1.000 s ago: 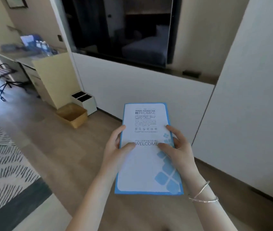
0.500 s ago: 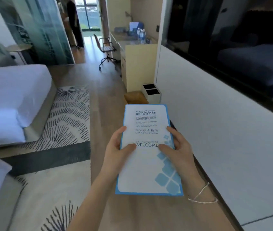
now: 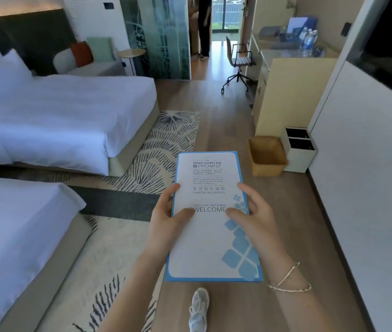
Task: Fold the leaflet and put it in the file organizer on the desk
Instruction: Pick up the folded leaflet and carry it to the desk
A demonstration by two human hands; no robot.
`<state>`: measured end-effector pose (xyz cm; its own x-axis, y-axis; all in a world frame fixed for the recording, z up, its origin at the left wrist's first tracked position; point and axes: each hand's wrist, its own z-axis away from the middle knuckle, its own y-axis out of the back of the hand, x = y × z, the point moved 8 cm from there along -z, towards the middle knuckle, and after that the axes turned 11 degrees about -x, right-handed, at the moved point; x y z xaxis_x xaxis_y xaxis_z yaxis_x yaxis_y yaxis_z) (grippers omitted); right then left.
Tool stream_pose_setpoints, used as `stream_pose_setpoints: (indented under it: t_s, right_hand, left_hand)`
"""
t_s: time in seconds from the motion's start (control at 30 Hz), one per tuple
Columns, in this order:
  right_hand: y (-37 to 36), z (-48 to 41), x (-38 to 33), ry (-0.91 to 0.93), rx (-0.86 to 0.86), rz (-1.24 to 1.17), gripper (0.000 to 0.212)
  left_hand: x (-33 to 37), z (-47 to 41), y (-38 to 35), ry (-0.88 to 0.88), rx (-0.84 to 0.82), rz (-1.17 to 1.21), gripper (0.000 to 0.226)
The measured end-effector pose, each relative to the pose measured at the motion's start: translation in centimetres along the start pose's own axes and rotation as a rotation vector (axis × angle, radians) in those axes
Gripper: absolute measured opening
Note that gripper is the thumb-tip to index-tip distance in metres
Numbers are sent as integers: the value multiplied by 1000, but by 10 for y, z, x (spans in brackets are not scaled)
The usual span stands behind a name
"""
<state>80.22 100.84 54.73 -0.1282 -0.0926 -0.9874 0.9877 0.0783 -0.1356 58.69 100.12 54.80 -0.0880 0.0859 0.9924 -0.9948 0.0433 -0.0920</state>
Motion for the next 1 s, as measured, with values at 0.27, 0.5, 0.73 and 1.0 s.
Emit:
stream_pose_setpoints:
  t_s: [0.27, 0.5, 0.73, 1.0]
  right_hand:
    - [7, -207, -52, 59, -2, 45, 58]
    - [61, -351, -70, 25, 121, 13, 57]
    - [134, -543, -62, 16, 152, 17, 57]
    - [197, -802, -120, 28, 55, 5, 58]
  left_hand:
    - [43, -215, 12, -50, -43, 27, 54]
    - [58, -394, -25, -52, -161, 4, 55]
    - [40, -595, -67, 6, -174, -33, 56]
    - [95, -841, -103, -16, -128, -14, 57]
